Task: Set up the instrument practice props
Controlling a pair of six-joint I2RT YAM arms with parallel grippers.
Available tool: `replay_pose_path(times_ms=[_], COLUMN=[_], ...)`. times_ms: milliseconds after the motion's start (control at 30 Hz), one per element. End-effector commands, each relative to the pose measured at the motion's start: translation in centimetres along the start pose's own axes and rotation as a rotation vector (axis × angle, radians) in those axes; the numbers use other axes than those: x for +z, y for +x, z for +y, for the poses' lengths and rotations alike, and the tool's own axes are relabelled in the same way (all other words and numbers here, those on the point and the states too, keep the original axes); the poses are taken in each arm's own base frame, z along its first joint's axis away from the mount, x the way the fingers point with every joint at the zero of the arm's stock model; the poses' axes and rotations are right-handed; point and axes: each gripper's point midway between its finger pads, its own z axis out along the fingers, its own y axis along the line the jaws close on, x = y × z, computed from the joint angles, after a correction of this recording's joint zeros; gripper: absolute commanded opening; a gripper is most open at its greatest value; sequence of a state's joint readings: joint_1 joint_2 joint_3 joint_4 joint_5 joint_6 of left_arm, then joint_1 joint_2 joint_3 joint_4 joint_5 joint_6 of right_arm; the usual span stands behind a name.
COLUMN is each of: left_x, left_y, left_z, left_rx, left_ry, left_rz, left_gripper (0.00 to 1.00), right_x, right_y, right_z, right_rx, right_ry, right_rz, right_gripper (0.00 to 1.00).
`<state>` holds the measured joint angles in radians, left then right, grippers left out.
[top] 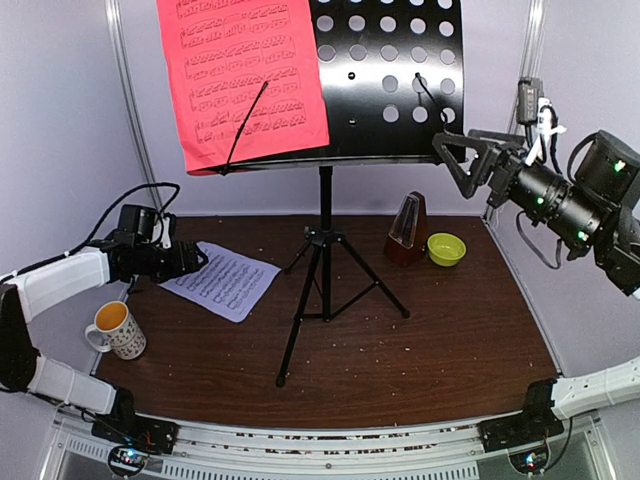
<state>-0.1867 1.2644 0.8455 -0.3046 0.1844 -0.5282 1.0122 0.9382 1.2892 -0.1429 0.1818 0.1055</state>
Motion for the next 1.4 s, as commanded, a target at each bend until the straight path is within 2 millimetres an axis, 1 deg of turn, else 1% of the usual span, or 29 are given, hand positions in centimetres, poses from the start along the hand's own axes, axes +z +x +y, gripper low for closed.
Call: replay_pose_path(times_ms=[0, 33, 133, 367, 433, 567, 700, 800, 867, 1033, 1167, 1300, 1367], left_x=[2.7, 3.6, 5.8, 9.8, 10.7, 11.2, 11.4, 11.3, 11.1, 10.0, 8.5, 6.7, 5.6], left_y=[-0.8, -0.6, 0.5, 3.2, 4.1, 5.6, 7.9, 9.4, 10.8, 13.9, 17.0, 20.6, 23.0], left_z=[-1.9, -1.7, -1.5, -2.0, -1.9, -2.2, -2.3, -2.0, -1.5, -1.0, -2.5, -4.2, -4.9], left_rx=[0.054, 0.064, 0.079, 0.127, 0.138, 0.164, 0.193, 0.199, 0.211, 0.224, 0.193, 0.265, 0.326], left_ry=[0.062, 0.051, 0.038, 0.036, 0.028, 0.021, 0.011, 0.003, -0.012, -0.03, 0.044, 0.063, 0.067], left_rz=[-0.007, 0.012, 0.062, 0.171, 0.207, 0.249, 0.314, 0.346, 0.38, 0.447, 0.492, 0.565, 0.623], left_gripper=[0.82, 0.82, 0.81, 0.8, 0.79, 0.79, 0.78, 0.77, 0.76, 0.74, 0.71, 0.7, 0.69], right_x=[-1.8, -2.4, -3.2, -4.0, -4.2, -4.7, -4.7, -4.4, -4.2, -4.0, -4.0, -3.8, -3.7], right_y=[2.5, 2.7, 4.4, 7.4, 8.0, 9.4, 10.9, 11.3, 11.6, 11.9, 11.9, 11.9, 11.9], right_z=[-2.5, -2.9, -3.8, -4.2, -4.1, -4.0, -4.1, -4.0, -3.9, -3.7, -3.8, -3.9, -3.9], right_rx=[0.074, 0.086, 0.107, 0.133, 0.139, 0.16, 0.164, 0.161, 0.16, 0.162, 0.158, 0.153, 0.152], right_ry=[0.071, 0.076, 0.093, 0.092, 0.083, 0.067, 0.065, 0.06, 0.053, 0.042, 0.043, 0.04, 0.038], right_rz=[0.04, 0.038, 0.065, 0.134, 0.15, 0.171, 0.194, 0.204, 0.208, 0.209, 0.208, 0.209, 0.21], right_gripper=[1.0, 1.0, 1.0, 1.0, 1.0, 1.0, 1.0, 1.0, 1.0, 1.0, 1.0, 1.0, 1.0])
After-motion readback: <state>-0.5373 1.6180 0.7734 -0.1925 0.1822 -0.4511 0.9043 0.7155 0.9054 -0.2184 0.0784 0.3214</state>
